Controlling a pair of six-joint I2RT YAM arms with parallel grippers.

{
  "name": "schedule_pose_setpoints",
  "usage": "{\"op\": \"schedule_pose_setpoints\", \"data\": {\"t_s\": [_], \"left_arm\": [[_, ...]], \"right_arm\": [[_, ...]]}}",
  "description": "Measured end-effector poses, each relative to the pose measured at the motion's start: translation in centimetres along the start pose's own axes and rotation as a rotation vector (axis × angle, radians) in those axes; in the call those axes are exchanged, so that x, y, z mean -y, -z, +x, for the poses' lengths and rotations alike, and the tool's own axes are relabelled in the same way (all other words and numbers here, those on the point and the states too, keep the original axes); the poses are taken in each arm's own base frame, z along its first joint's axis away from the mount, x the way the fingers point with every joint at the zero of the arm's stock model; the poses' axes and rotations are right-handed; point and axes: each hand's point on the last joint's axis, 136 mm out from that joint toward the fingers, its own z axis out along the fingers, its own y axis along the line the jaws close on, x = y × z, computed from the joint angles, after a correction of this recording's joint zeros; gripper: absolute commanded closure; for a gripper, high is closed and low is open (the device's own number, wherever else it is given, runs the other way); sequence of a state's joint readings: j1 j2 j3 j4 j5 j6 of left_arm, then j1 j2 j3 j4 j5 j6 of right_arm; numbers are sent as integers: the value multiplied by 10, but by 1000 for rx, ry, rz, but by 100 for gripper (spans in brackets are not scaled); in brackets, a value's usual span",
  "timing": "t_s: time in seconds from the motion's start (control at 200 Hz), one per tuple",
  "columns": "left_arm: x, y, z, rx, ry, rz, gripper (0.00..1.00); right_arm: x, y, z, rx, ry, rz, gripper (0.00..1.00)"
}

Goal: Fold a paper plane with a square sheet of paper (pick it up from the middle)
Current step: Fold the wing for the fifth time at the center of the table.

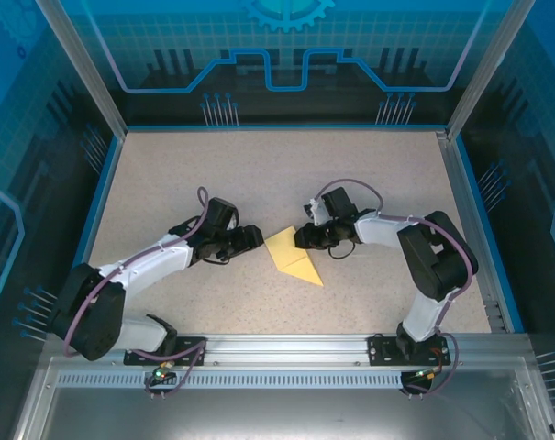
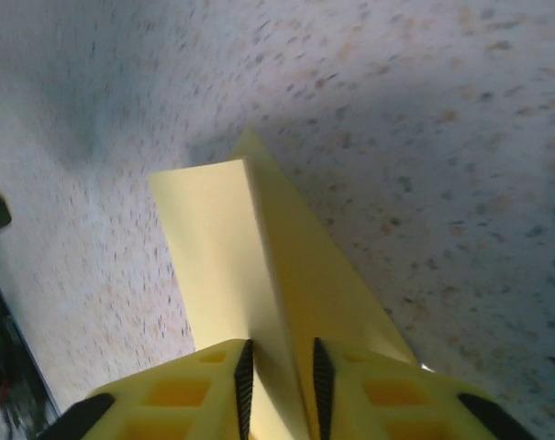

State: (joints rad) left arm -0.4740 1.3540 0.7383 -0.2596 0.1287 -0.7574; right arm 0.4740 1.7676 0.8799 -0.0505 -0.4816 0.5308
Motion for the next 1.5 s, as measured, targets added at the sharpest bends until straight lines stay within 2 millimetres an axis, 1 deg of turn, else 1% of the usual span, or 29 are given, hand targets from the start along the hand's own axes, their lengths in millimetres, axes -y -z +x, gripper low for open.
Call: {"op": "schedule_pose_setpoints", "data": {"t_s": [0.12,0.21,0.28,0.365,0.4,0.47,0.5,0.52,0.57,0.645,0.74,0.85,0.885,0.935,0.985,1.02,1.085,1.19,1.266,1.376,1.496], "left_arm": [[1,-1,-1,-1,0,-1,28],[0,-2,-1,-3,1,-3,28],[0,-2,-1,-4,1,-4,28],[0,-2,-1,-5,1,-4,28],[0,-2,-1,-4,1,-4,28],[0,-2,-1,-5,1,-4,28],[0,-3,0,-6,1,-3,28],[0,-3,0,-7,1,-3,28],[1,-3,0,-10,1,0,28],[1,-3,1,-14,1,1,28],[1,-3,1,-14,1,2,28],[1,-3,1,-14,1,2,28],[1,-3,1,-14,1,3,28],[1,-4,1,-16,2,4,28],[2,-4,2,-21,4,6,28],[2,-5,2,-23,5,6,28],[3,-5,3,-25,4,11,28],[6,-6,1,-17,14,22,28],[8,-6,-1,-10,25,31,28],[11,-6,-3,-6,30,49,28],[12,-11,-2,-20,45,55,28]], "right_arm": [[12,-4,9,25,-112,-8,87],[17,-6,14,49,-194,-17,87],[17,-4,13,79,-242,-24,87],[12,1,5,122,-280,-38,85],[10,3,2,136,-286,-44,83],[8,6,-5,159,-292,-41,74],[9,7,-6,166,-297,-33,67],[10,7,-6,169,-302,-25,64],[16,8,-6,173,-307,11,61],[27,8,0,163,-312,81,53],[27,14,2,167,-276,115,45],[30,29,7,171,-221,183,40],[30,35,9,170,-193,211,42],[27,42,10,163,-139,238,46],[20,46,9,154,-94,239,50],[14,48,8,150,-62,232,55],[3,51,11,139,-9,204,65],[-18,56,19,119,69,141,68],[-33,58,27,90,118,77,76],[-46,54,40,24,142,3,79],[-47,44,51,-43,141,-18,80]]}}
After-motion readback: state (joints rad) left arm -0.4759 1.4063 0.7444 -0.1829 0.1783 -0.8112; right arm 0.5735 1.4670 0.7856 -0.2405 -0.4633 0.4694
